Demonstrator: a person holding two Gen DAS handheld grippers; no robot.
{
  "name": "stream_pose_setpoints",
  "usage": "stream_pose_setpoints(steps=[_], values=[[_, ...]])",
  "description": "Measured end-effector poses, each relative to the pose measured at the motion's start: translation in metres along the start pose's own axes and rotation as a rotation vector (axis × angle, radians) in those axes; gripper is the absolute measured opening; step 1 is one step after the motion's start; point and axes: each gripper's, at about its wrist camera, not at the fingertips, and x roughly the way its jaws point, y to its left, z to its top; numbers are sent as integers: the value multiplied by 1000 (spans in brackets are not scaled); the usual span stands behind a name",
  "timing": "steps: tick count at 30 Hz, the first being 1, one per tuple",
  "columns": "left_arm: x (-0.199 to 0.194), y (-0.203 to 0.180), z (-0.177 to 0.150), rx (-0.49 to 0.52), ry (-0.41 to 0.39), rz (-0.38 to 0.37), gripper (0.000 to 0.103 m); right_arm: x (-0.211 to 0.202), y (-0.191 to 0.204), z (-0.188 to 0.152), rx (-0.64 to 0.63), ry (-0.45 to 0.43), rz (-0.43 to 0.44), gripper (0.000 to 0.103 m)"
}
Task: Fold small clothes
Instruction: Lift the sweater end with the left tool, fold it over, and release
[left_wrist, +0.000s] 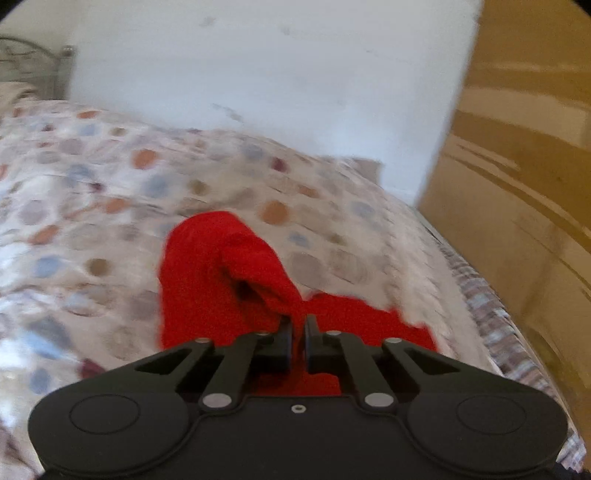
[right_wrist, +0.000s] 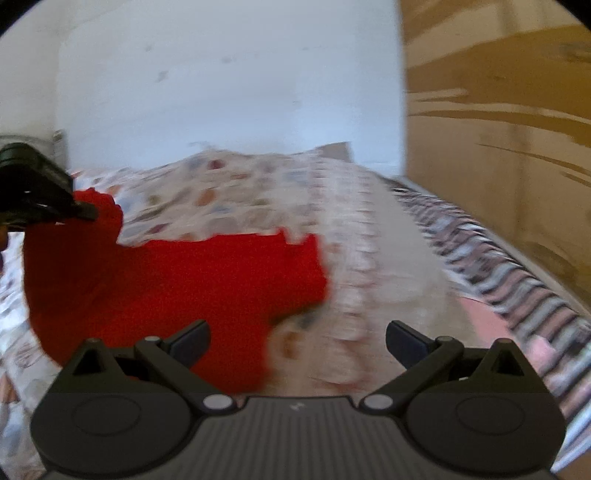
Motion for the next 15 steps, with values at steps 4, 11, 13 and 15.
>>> stream_pose_setpoints(steps=[4, 11, 13, 15], values=[[17, -29, -25, 50, 97, -81, 5, -2, -30, -14, 38, 53, -113, 103], [18, -29, -63, 157, 171, -61, 15, -4, -49, -27, 87, 91, -135, 103], [8, -21, -61, 146, 159, -92, 24, 1, -47, -26, 92, 96, -133, 103], [-1, -16, -59, 153, 147, -138, 48, 4, -45, -25, 103, 94, -120, 103]])
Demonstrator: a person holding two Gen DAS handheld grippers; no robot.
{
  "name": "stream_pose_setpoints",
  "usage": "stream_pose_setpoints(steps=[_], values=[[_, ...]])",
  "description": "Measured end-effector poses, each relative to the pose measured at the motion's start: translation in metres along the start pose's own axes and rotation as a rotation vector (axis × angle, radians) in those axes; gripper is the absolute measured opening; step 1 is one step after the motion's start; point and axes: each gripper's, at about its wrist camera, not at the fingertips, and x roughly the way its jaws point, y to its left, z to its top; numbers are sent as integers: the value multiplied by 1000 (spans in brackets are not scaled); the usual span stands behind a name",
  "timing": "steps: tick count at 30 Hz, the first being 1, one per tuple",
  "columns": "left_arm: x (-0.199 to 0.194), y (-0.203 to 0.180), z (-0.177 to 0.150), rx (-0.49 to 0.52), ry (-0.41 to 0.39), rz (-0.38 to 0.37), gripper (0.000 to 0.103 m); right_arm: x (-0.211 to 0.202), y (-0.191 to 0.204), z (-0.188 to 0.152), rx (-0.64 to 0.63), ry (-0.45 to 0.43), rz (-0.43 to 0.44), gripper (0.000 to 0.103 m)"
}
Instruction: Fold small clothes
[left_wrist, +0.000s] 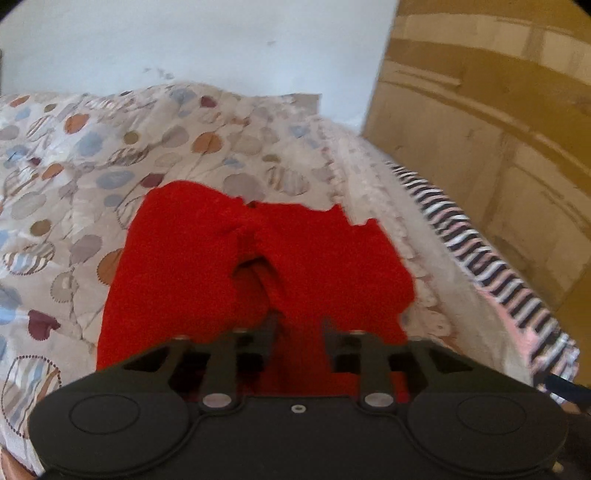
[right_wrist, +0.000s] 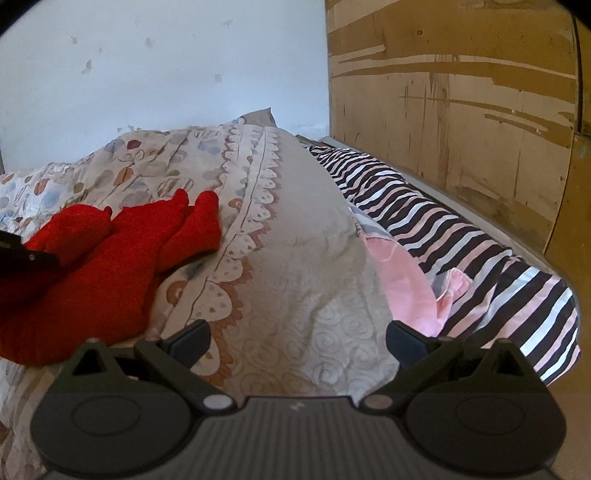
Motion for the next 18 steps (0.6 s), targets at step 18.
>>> stream_pose_setpoints(steps=[18], values=[[-53, 0, -55, 510, -87, 251, 102, 30, 54, 63, 87, 26, 438, 103]])
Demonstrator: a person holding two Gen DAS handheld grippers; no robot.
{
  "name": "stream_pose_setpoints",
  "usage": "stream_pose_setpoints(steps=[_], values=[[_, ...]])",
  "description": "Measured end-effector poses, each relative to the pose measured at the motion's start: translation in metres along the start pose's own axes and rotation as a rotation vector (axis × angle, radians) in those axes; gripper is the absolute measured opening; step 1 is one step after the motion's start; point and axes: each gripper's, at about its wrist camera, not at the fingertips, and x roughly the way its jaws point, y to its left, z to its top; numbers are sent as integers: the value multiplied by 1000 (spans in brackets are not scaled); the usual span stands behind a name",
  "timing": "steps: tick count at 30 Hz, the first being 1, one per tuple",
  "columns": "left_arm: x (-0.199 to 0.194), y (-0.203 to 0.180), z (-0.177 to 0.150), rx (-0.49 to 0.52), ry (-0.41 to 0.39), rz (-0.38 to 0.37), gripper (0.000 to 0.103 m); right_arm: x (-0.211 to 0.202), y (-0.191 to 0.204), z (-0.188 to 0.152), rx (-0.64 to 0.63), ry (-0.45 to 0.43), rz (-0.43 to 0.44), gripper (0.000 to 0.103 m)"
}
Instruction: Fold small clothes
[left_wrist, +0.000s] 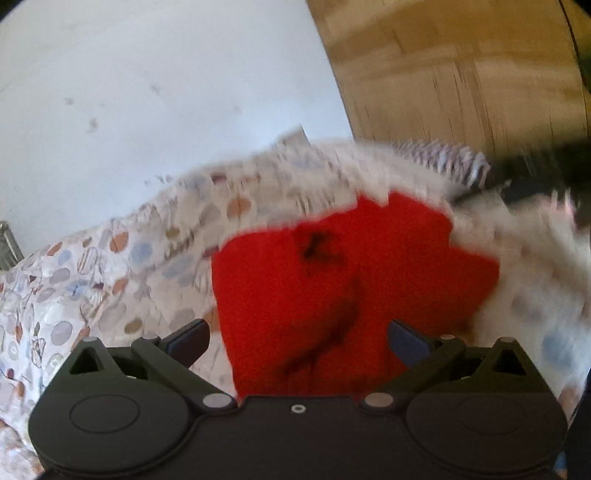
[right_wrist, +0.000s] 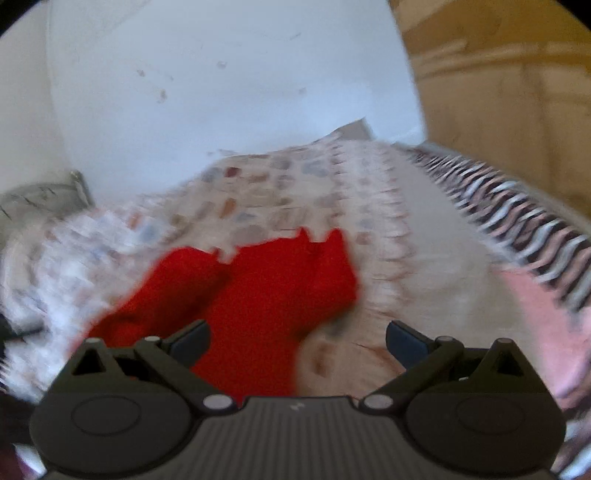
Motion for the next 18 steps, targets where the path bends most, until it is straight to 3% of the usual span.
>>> stream_pose_setpoints(steps=[5, 9, 12, 14, 18], values=[[9, -3, -8, 32, 20, -22, 102, 53, 8, 27, 161, 101, 169, 103], [12, -1, -4, 34, -6, -10, 98, 101, 13, 39, 239, 167, 220, 101], [16, -4, -2, 72, -4, 15, 84, 132, 14, 41, 272, 218, 206, 79], [17, -6, -1, 99, -9, 31, 62, 146, 17, 41, 296, 229, 235, 65], [19, -7, -2, 107, -28, 59, 38, 162, 22, 36, 336, 254, 268, 60]])
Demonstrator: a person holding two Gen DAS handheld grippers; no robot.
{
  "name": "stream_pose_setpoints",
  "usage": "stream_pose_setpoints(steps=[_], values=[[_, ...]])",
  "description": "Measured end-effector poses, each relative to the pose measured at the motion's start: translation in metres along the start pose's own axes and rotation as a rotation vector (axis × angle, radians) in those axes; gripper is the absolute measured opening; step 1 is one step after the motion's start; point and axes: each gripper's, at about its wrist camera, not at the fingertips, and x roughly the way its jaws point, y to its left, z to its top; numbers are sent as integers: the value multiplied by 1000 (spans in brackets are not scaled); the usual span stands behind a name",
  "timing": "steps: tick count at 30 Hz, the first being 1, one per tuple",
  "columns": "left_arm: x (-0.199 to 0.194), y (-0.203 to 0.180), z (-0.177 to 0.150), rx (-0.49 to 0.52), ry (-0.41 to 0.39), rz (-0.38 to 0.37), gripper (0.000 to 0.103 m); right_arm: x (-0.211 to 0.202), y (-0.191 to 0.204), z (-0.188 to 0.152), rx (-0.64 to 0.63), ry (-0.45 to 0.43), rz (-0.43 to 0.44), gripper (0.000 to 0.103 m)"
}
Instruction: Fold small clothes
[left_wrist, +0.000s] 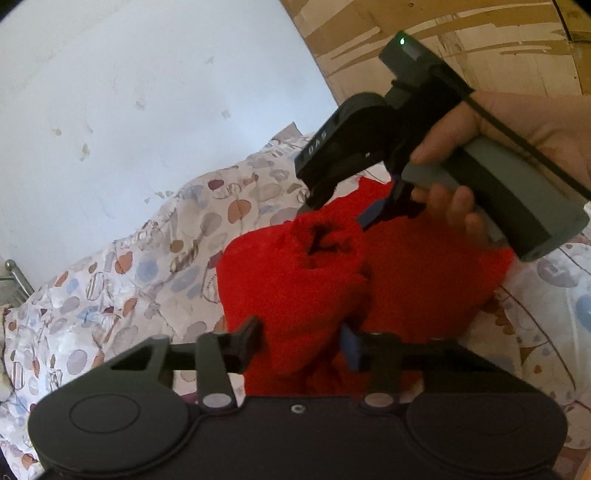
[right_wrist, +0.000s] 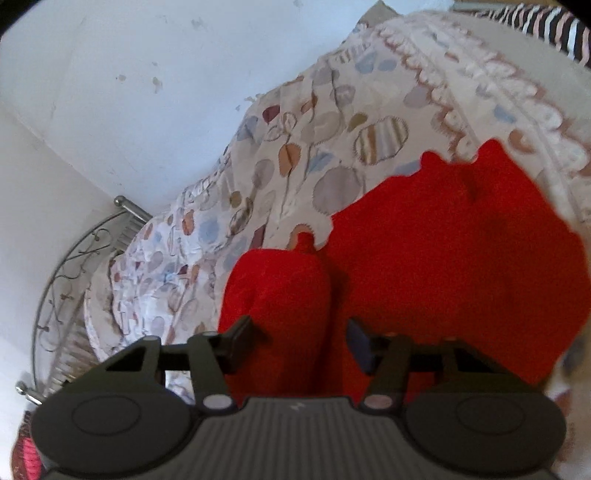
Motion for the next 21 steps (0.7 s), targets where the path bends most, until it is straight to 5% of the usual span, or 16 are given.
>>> stream_pose_setpoints(steps=[2, 5, 10, 21], values=[[-1, 1, 0, -8, -14, 9, 27, 6, -2, -2, 17, 7, 10, 36], [-3, 4, 3, -48, -32, -1, 20, 9, 3, -2, -19, -3, 12, 21], [-8, 7, 19, -108, -60, -18, 17, -17, 28, 6, -178, -107, 30, 15], [-19, -50, 71, -38, -198, -148, 16, -109, 31, 21, -406, -297, -79, 14]])
